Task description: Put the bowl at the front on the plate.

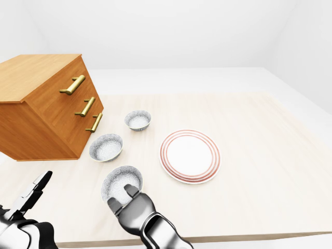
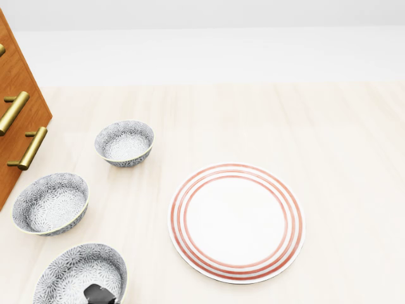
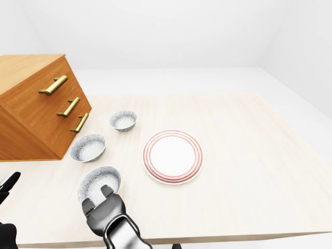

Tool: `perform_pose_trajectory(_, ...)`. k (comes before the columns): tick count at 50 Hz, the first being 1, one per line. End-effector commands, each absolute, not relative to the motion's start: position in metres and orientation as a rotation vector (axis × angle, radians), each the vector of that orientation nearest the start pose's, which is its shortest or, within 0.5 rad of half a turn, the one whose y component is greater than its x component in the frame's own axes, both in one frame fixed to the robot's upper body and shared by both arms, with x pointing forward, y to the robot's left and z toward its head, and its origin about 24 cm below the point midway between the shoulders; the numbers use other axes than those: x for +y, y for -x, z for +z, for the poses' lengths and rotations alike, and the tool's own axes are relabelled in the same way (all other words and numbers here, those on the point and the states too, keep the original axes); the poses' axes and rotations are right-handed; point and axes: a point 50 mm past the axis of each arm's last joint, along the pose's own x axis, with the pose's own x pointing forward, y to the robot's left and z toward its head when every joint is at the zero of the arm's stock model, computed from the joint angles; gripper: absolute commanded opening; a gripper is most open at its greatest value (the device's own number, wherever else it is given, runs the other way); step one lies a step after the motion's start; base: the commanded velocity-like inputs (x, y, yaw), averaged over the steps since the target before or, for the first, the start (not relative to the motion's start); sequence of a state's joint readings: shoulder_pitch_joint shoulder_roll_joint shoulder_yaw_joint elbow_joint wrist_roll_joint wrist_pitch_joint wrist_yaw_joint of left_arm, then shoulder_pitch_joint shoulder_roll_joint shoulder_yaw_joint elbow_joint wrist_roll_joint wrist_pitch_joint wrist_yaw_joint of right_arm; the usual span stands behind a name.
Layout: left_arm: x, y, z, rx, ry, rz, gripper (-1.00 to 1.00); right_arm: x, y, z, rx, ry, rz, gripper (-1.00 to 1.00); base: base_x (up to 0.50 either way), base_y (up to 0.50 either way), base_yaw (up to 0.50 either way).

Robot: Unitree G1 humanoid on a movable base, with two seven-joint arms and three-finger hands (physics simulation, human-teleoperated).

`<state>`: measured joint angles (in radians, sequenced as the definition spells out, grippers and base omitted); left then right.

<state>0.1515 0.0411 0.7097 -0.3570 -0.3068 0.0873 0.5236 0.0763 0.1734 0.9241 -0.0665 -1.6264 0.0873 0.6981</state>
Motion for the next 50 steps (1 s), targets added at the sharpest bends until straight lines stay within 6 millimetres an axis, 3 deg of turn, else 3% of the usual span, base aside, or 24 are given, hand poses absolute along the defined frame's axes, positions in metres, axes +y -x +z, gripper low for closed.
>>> perform_pose_trajectory(1,0.33,-0.139,0.092,-0.211,0.165,1.193,1.0,0.069,-0.158,0.049,-0.179,1.526,1.078,1.0,0.0,0.0,0.0)
perform_pose_trajectory(20,0.33,-0.14,0.093,-0.215,0.167,1.192,1.0,0.068,-0.174,0.043,-0.108,1.471,1.083,1.0,0.0,0.0,0.0)
perform_pose_trajectory(26,0.33,-0.139,0.094,-0.22,0.166,1.193,1.0,0.069,-0.176,0.06,-0.163,1.435,1.037,1.0,0.0,0.0,0.0)
perform_pose_trajectory(39,0.331,-0.138,0.096,-0.23,0.167,1.194,1.0,0.08,-0.185,0.064,-0.155,1.404,1.052,1.0,0.0,0.0,0.0)
perform_pose_trajectory(45,0.331,-0.14,0.094,-0.22,0.172,1.193,1.0,0.078,-0.184,0.043,-0.067,1.374,1.122,1.0,0.0,0.0,0.0)
perform_pose_trajectory(50,0.331,-0.139,0.094,-0.223,0.174,1.192,1.0,0.079,-0.184,0.04,-0.056,1.362,1.139,1.0,0.0,0.0,0.0)
